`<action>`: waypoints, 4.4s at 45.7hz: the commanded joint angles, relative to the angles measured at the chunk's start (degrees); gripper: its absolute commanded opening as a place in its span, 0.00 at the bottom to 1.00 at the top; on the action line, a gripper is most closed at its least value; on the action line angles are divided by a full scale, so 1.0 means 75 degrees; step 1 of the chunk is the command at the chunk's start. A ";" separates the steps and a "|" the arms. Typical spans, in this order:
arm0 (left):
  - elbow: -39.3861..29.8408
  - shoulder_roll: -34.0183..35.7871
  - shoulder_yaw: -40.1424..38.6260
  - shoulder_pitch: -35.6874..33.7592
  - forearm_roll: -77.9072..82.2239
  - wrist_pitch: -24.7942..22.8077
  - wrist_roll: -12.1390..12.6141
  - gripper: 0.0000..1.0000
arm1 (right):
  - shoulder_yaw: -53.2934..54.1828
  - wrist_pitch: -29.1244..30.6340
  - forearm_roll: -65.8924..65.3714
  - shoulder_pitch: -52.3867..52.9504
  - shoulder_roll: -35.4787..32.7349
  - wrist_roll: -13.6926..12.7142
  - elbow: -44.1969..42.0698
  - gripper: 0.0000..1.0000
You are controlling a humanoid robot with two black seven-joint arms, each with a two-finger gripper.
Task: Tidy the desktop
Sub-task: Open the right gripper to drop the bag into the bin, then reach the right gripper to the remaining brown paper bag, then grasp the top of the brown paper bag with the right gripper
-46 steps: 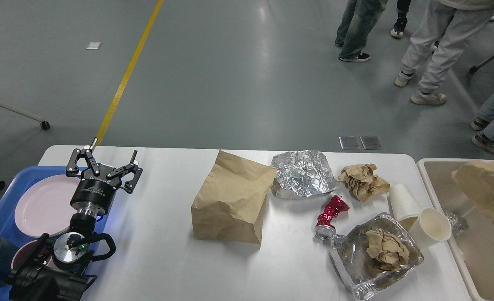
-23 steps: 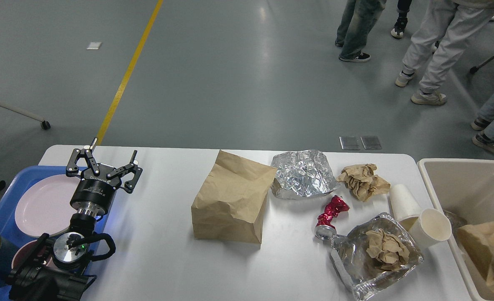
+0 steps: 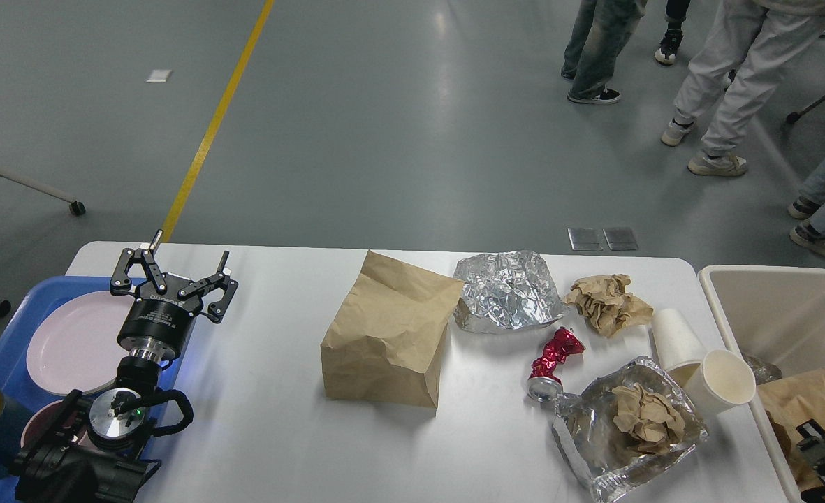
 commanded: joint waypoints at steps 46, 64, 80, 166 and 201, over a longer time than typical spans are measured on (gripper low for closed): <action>0.0000 0.0000 0.0003 0.0000 0.0000 0.0000 0.0000 0.97 | -0.0773 0.2242 -0.2113 0.5410 -0.2852 -0.0400 0.3728 1.00; 0.0000 0.0000 0.0003 0.0000 0.0000 0.0000 0.0000 0.97 | -0.3586 0.5467 -0.2513 1.2067 -0.0335 -0.0400 0.7840 1.00; 0.0000 0.0000 0.0003 0.0000 0.0000 0.0000 0.0000 0.97 | -0.3317 0.5152 -0.0838 1.4987 0.0815 -0.0377 1.1462 0.96; 0.0000 -0.0012 -0.0009 0.0000 0.0000 0.0000 0.0000 0.97 | 0.1008 0.1097 0.0182 0.6702 0.3909 -0.0389 0.5593 0.96; 0.0000 -0.0012 -0.0009 0.0000 0.0000 0.0000 0.0000 0.97 | 0.1019 0.0768 -0.1388 0.5519 0.4120 -0.0389 0.5394 0.00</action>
